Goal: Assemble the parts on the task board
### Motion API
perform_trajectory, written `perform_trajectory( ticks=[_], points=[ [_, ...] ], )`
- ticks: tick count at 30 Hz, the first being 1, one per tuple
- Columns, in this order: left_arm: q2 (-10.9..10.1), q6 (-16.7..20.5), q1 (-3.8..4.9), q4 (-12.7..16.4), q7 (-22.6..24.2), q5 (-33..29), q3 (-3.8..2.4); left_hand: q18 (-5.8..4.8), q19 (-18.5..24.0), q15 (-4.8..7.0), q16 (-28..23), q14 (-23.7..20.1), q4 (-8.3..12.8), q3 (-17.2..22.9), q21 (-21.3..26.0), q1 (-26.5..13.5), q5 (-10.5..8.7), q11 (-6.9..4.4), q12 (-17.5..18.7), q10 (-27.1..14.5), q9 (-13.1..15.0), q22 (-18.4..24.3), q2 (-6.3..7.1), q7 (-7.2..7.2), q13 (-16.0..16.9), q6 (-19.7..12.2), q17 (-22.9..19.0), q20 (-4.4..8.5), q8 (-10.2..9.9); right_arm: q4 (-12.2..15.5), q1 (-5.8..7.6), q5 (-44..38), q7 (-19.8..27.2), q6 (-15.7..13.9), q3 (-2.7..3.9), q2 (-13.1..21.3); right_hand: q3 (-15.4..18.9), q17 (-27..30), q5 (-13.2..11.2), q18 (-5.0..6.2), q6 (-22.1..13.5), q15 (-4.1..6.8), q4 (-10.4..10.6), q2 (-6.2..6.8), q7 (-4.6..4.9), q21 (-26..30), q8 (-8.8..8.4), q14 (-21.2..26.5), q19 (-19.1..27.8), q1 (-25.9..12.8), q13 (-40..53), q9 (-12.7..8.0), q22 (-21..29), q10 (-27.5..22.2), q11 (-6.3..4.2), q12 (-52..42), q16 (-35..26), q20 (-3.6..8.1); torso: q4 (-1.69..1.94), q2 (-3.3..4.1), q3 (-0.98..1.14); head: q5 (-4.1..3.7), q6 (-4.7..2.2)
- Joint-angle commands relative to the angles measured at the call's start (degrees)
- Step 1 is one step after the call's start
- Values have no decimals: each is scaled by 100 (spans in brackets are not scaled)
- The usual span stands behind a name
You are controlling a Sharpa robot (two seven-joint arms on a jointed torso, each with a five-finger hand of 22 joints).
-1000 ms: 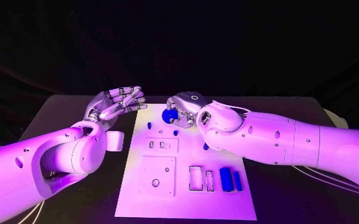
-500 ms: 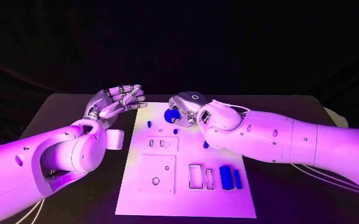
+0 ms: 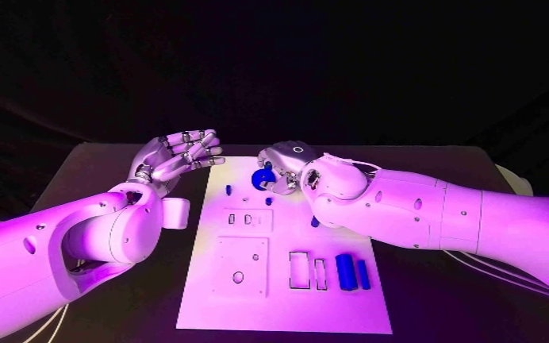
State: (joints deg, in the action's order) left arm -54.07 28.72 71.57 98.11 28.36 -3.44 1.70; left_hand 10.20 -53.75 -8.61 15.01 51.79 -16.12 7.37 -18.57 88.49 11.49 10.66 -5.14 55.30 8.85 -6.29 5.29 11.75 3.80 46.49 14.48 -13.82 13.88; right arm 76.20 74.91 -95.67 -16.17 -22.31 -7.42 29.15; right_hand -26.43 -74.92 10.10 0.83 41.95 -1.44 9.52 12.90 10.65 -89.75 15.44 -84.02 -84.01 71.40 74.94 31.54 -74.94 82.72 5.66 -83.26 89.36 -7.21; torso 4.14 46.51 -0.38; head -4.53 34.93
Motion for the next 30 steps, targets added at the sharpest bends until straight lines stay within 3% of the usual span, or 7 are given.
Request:
perform_trajectory(
  ticks=[1,4,7,23,30],
  points=[
    [5,-89,11,11,33,-6,-4,29,-16,-13,-27,-41,-14,7,32,-5,-25,28,24,-22,-5,4,-28,78,-3,-41,5,-38,-25,-19,-4,-58,-76,201,-2,-7,63,-1380,-19,-83,-18,-31,35,22,12,-25,-44,-568,-599,-3,749,-7,-1506,-8,28,22,28,-54,2,-2,-1,-6,-12],
    [2,-84,11,10,34,-6,-4,29,-16,-13,-27,-41,-14,7,32,-5,-25,28,24,-22,-5,4,-28,78,-3,-41,5,-38,-25,-13,-4,-33,-70,266,-2,-6,168,-1387,-25,-83,-6,-42,98,4,18,-25,-83,-570,-599,-16,749,-5,-1506,-9,37,21,30,-69,1,0,0,-4,-13],
    [1,-81,11,8,33,-6,-4,29,-16,-13,-27,-41,-14,7,32,-5,-25,28,24,-22,-5,4,-28,78,-3,-41,5,-38,-25,3,-4,-7,-56,311,-4,3,318,-1403,136,-83,130,-40,271,-64,2,-25,-104,-573,-599,-89,772,21,-1506,14,27,-2,35,-79,2,0,1,-3,-14],
    [-17,-67,11,13,32,-6,-4,29,-17,-14,-31,-43,-14,9,33,-4,-25,29,32,-25,-6,7,-31,81,-3,-43,9,-39,-27,32,-3,186,-66,497,-12,151,383,-1441,359,-83,371,5,566,-141,-55,-25,-131,-582,-599,-252,836,71,-1506,84,-24,-66,46,-40,-9,-1,-1,7,-4],
    [-25,-60,11,13,32,-6,-4,29,-17,-14,-31,-43,-14,9,33,-4,-25,29,32,-25,-6,7,-31,81,-3,-43,9,-39,-27,60,-3,230,-93,468,-15,198,403,-1443,431,-83,370,6,661,-164,-56,-25,-163,-583,-599,-332,838,73,-1506,86,-25,-68,47,-35,-2,-3,-1,-24,-14]
  ],
)
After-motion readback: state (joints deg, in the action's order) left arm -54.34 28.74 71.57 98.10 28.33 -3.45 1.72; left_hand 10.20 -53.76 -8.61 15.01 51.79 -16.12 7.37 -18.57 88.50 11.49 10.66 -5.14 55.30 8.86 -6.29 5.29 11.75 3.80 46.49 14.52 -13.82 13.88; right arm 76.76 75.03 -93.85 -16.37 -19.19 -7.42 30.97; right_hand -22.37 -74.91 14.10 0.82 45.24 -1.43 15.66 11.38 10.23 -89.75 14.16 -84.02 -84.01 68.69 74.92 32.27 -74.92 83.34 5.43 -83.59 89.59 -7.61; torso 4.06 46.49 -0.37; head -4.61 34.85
